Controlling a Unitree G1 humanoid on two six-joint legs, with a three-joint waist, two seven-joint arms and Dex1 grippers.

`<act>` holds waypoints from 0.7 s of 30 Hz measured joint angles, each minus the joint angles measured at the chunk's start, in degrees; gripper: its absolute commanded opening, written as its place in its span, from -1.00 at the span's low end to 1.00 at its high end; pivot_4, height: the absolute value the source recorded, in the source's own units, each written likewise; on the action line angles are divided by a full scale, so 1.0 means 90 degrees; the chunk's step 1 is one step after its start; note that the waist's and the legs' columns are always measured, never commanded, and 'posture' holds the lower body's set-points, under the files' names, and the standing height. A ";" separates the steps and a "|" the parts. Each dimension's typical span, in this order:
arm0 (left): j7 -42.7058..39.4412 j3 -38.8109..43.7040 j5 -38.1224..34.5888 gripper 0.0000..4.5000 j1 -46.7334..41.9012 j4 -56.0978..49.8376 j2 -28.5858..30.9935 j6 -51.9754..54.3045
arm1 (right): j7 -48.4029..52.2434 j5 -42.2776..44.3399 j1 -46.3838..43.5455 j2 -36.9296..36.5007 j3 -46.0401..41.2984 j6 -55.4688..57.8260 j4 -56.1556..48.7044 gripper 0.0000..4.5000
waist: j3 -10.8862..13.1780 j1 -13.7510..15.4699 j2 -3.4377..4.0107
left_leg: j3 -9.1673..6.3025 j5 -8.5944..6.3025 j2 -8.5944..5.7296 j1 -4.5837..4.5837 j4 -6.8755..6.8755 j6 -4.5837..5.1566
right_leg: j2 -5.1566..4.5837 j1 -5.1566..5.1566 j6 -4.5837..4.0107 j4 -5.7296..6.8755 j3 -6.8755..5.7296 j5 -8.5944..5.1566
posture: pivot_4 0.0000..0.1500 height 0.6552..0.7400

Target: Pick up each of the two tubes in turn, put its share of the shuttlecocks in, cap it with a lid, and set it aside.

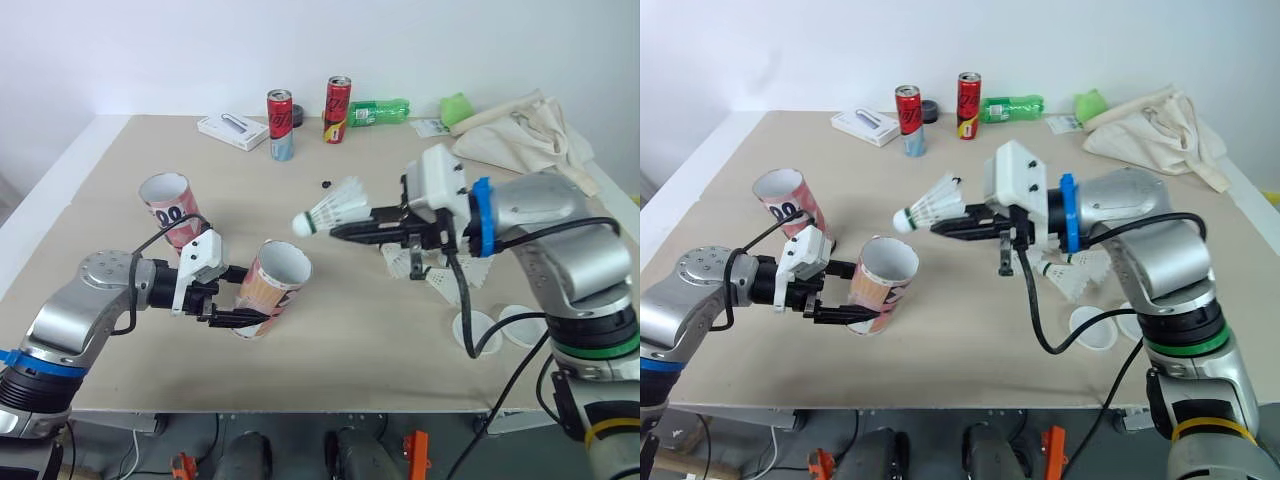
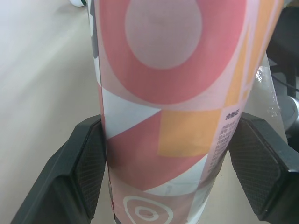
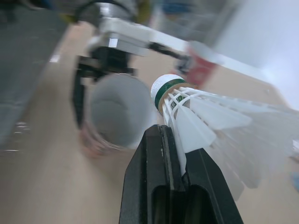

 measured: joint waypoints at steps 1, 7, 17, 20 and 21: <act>-0.0001 0.0001 0.0003 0.56 -0.0001 0.0002 -0.0008 0.0000 | 0.0073 -0.0013 -0.0034 0.0005 0.0077 -0.0031 0.0017 -0.99 | 0.0000 -0.0001 0.0000 | 0.0002 0.0000 -0.0003 -0.0001 0.0001 0.0000 | -0.0005 0.0000 0.0000 0.0000 0.0001 0.0000 | 1.00 1.00; 0.0005 0.0000 0.0021 0.56 -0.0014 0.0010 -0.0033 0.0002 | 0.0260 -0.0491 -0.0250 0.0119 0.0544 -0.0384 0.0245 -0.99 | 0.0000 -0.0006 -0.0001 | 0.0007 -0.0001 -0.0010 0.0001 0.0004 0.0000 | -0.0015 0.0002 0.0010 -0.0001 0.0001 0.0001 | 1.00 1.00; 0.0051 0.0001 0.0025 0.56 -0.0027 0.0012 -0.0050 0.0044 | 0.0600 -0.1241 -0.0635 0.0473 0.1230 -0.0826 0.0682 -0.56 | 0.0001 -0.0007 -0.0001 | 0.0005 -0.0001 -0.0007 0.0002 0.0005 0.0000 | -0.0011 0.0001 0.0005 0.0002 -0.0002 0.0002 | 1.00 1.00; 0.0068 -0.0001 0.0026 0.56 -0.0029 -0.0003 -0.0054 0.0058 | 0.0585 -0.1276 -0.0786 0.0559 0.1220 -0.0821 0.0823 0.09 | 0.0001 -0.0007 -0.0001 | 0.0005 -0.0001 -0.0007 0.0003 0.0005 0.0000 | -0.0012 0.0002 0.0005 0.0002 -0.0002 0.0003 | 1.00 1.00; 0.0084 -0.0015 0.0027 0.56 -0.0044 -0.0011 -0.0065 0.0077 | 0.0565 -0.1248 -0.0830 0.0594 0.1152 -0.0767 0.0863 0.31 | 0.0001 -0.0003 -0.0001 | 0.0003 -0.0001 -0.0007 0.0003 0.0005 0.0000 | -0.0012 0.0002 0.0003 0.0002 -0.0002 0.0003 | 1.00 1.00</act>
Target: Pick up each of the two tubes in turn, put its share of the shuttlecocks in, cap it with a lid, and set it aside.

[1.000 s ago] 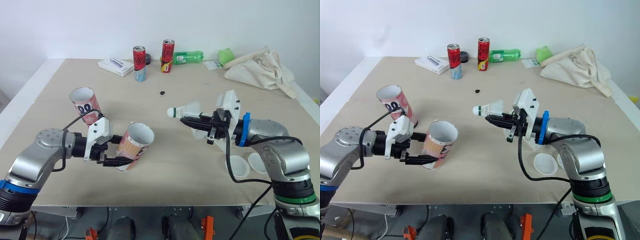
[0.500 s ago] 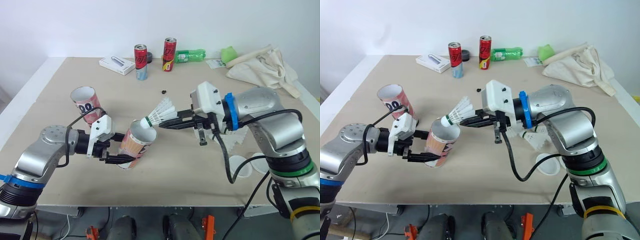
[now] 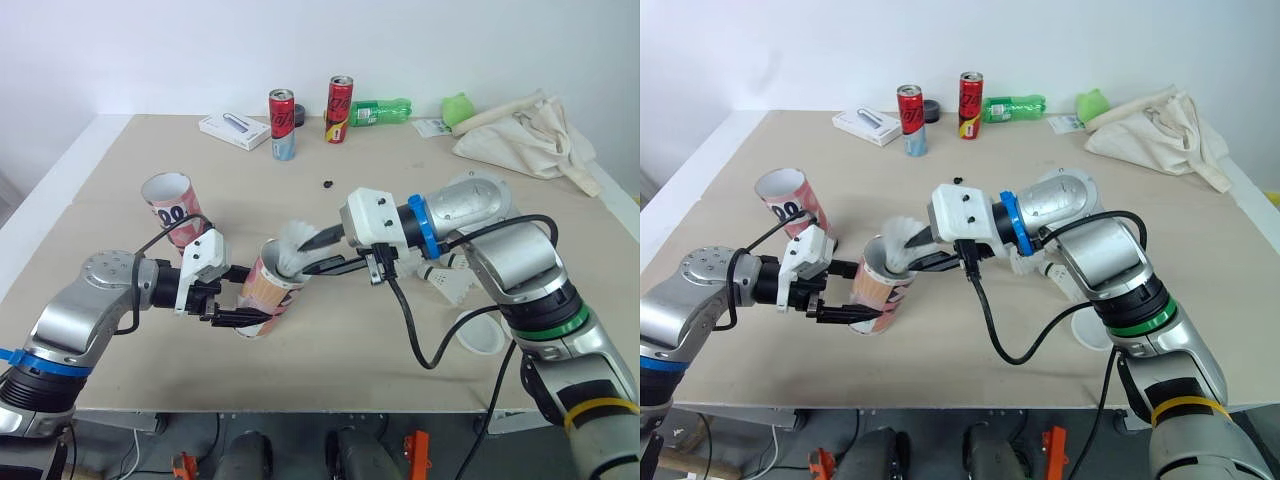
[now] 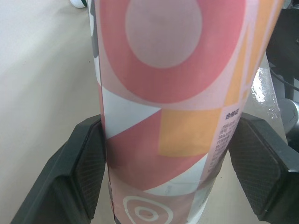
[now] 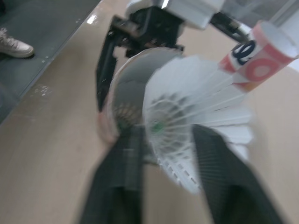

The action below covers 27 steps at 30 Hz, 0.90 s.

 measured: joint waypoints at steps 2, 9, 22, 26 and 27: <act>0.0019 -0.0003 -0.0003 0.56 -0.0024 -0.0004 -0.0019 0.0055 | 0.0066 0.0188 0.0001 -0.0035 -0.0144 0.0168 0.0005 0.31 | 0.0000 0.0010 0.0000 | -0.0002 0.0000 -0.0002 -0.0002 0.0000 0.0000 | -0.0002 0.0001 -0.0015 0.0000 -0.0001 0.0008 | 1.00 1.00; 0.0125 -0.0081 -0.0006 0.56 -0.0110 -0.0034 -0.0070 0.0116 | 0.0356 0.1014 0.0532 -0.0876 -0.1295 0.0541 -0.0095 0.31 | 0.0002 0.0020 -0.0003 | 0.0001 -0.0001 -0.0014 -0.0004 -0.0002 0.0001 | -0.0016 0.0003 -0.0020 -0.0005 -0.0001 0.0013 | 1.00 1.00; 0.0172 -0.0093 -0.0092 0.56 0.0044 -0.0298 -0.0071 0.0233 | -0.1113 0.1736 0.5293 -0.1777 -0.4388 0.2071 -0.1820 0.31 | -0.0002 0.0138 -0.0008 | -0.0004 -0.0015 -0.0003 0.0009 -0.0002 -0.0018 | -0.0006 0.0016 0.0015 -0.0003 0.0003 -0.0026 | 1.00 1.00; 0.0159 -0.0101 -0.0096 0.56 0.0086 -0.0318 -0.0085 0.0227 | -0.1282 0.1629 0.6520 -0.1809 -0.5275 0.2123 -0.1806 0.31 | -0.0002 0.0150 -0.0010 | -0.0006 -0.0013 -0.0002 0.0018 0.0000 -0.0016 | 0.0005 0.0025 0.0016 -0.0002 0.0000 -0.0022 | 1.00 1.00; 0.0159 -0.0100 -0.0095 0.56 0.0096 -0.0317 -0.0085 0.0224 | -0.1290 0.1595 0.6750 -0.1829 -0.5368 0.2108 -0.1683 0.31 | -0.0002 0.0148 -0.0010 | -0.0003 -0.0013 -0.0002 0.0022 0.0000 -0.0015 | 0.0006 0.0026 0.0018 -0.0002 0.0002 -0.0020 | 1.00 1.00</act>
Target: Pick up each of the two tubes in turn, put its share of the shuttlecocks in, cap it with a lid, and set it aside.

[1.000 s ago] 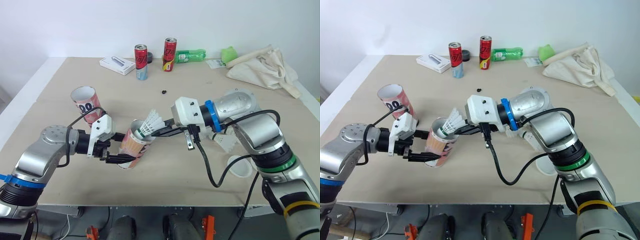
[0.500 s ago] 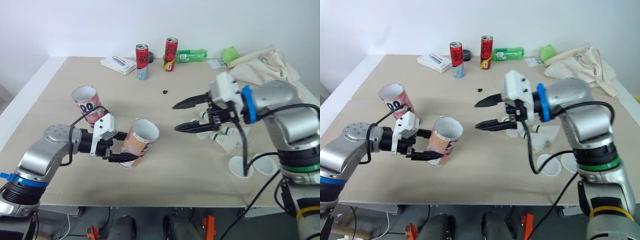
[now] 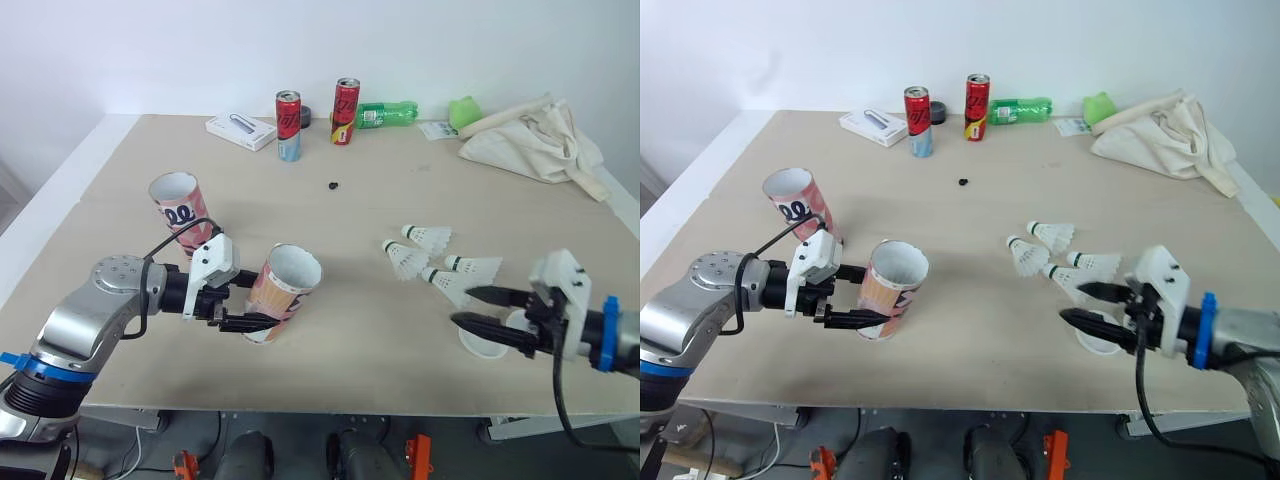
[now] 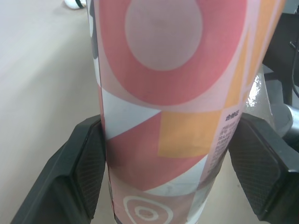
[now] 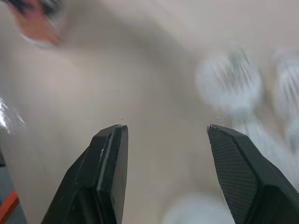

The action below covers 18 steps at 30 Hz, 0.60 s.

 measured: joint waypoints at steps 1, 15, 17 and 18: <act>0.0000 0.0000 0.0002 0.56 0.0005 0.0000 0.0000 -0.0004 | -0.0014 -0.0038 0.0071 -0.0007 -0.0022 -0.0007 0.0109 0.31 | 0.0000 -0.0013 0.0000 | 0.0005 0.0000 0.0000 0.0004 0.0000 0.0001 | 0.0001 0.0001 0.0002 0.0000 0.0001 0.0004 | 1.00 1.00; -0.0008 -0.0004 0.0014 0.56 0.0034 0.0000 -0.0082 -0.0045 | -0.0332 -0.0388 -0.0890 0.0003 0.0804 -0.0635 0.1787 0.31 | 0.0000 -0.0002 0.0002 | 0.0011 0.0005 -0.0002 0.0001 -0.0001 0.0009 | 0.0002 -0.0001 0.0002 -0.0004 0.0012 0.0009 | 1.00 1.00; -0.0005 -0.0004 0.0018 0.56 0.0034 0.0001 -0.0106 -0.0047 | -0.0322 -0.0342 -0.0923 0.0060 0.0927 -0.0619 0.1790 0.31 | 0.0000 0.0000 0.0002 | 0.0008 0.0005 -0.0002 -0.0001 -0.0001 0.0009 | 0.0002 -0.0001 0.0003 -0.0004 0.0011 0.0008 | 1.00 1.00; -0.0004 -0.0004 0.0020 0.56 0.0034 0.0001 -0.0108 -0.0047 | -0.0325 -0.0337 -0.0934 0.0075 0.0955 -0.0616 0.1790 0.31 | 0.0000 0.0002 0.0002 | 0.0009 0.0005 -0.0003 -0.0001 -0.0001 0.0009 | 0.0001 -0.0001 0.0004 -0.0004 0.0011 0.0008 | 1.00 1.00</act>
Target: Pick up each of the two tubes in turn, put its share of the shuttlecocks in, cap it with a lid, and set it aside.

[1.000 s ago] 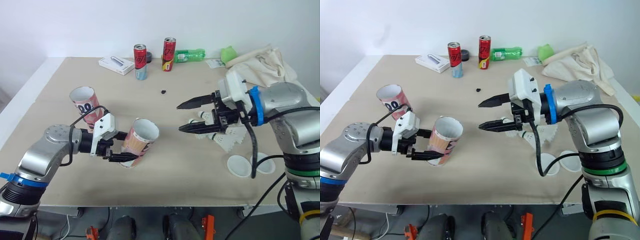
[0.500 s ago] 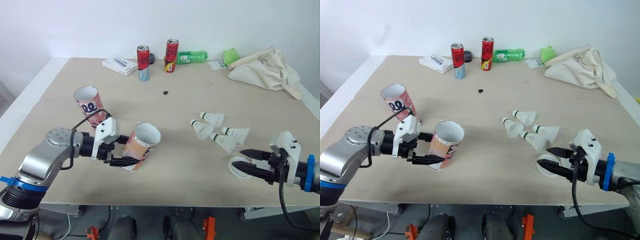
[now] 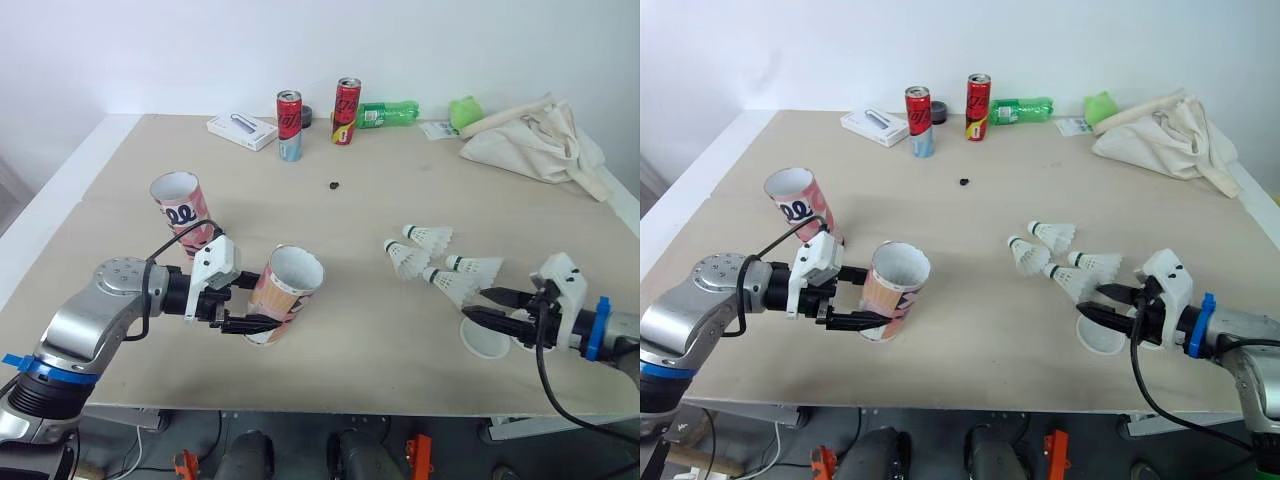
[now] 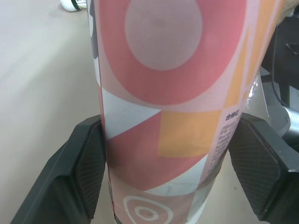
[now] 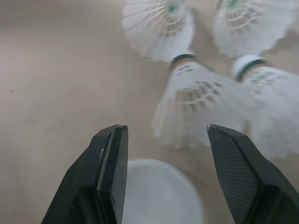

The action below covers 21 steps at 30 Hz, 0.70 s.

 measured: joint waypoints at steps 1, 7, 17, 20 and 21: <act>0.0002 0.0000 0.0000 0.56 0.0000 0.0000 -0.0001 0.0000 | -0.0011 0.0000 -0.0015 0.0001 0.0040 0.0002 0.0000 0.31 | 0.0000 0.0000 0.0000 | 0.0001 0.0000 0.0000 0.0000 0.0000 0.0000 | 0.0000 0.0000 0.0001 0.0000 0.0000 0.0000 | 1.00 1.00; 0.0010 0.0002 0.0007 0.56 0.0001 0.0009 -0.0003 0.0001 | -0.0172 -0.0018 -0.0353 0.0166 0.0388 0.0002 0.0087 0.31 | 0.0000 -0.0001 0.0000 | 0.0004 0.0000 0.0001 0.0003 0.0003 0.0000 | 0.0001 0.0000 0.0003 0.0001 0.0002 0.0005 | 1.00 1.00; 0.0039 0.0003 -0.0003 0.56 0.0001 0.0009 -0.0021 0.0002 | -0.0436 -0.0248 -0.0820 0.0326 0.0872 -0.0150 0.0636 -0.10 | 0.0000 0.0000 0.0000 | 0.0005 0.0000 0.0000 0.0000 0.0002 0.0000 | -0.0001 0.0000 0.0003 -0.0001 0.0003 0.0004 | 1.00 1.00; 0.0063 0.0003 -0.0005 0.56 0.0002 0.0003 -0.0023 0.0008 | -0.0502 -0.0321 -0.0821 0.0336 0.0885 -0.0223 0.0816 -0.68 | 0.0000 0.0000 0.0000 | 0.0005 0.0000 0.0000 0.0001 0.0002 0.0000 | 0.0000 0.0000 0.0002 0.0000 0.0003 0.0004 | 1.00 1.00; 0.0072 0.0003 -0.0005 0.56 0.0002 0.0002 -0.0023 0.0010 | -0.0509 -0.0323 -0.0819 0.0337 0.0885 -0.0235 0.0825 -0.97 | 0.0000 0.0000 0.0000 | 0.0005 0.0000 0.0000 0.0002 0.0003 0.0000 | 0.0000 0.0000 0.0002 0.0000 0.0003 0.0004 | 1.00 1.00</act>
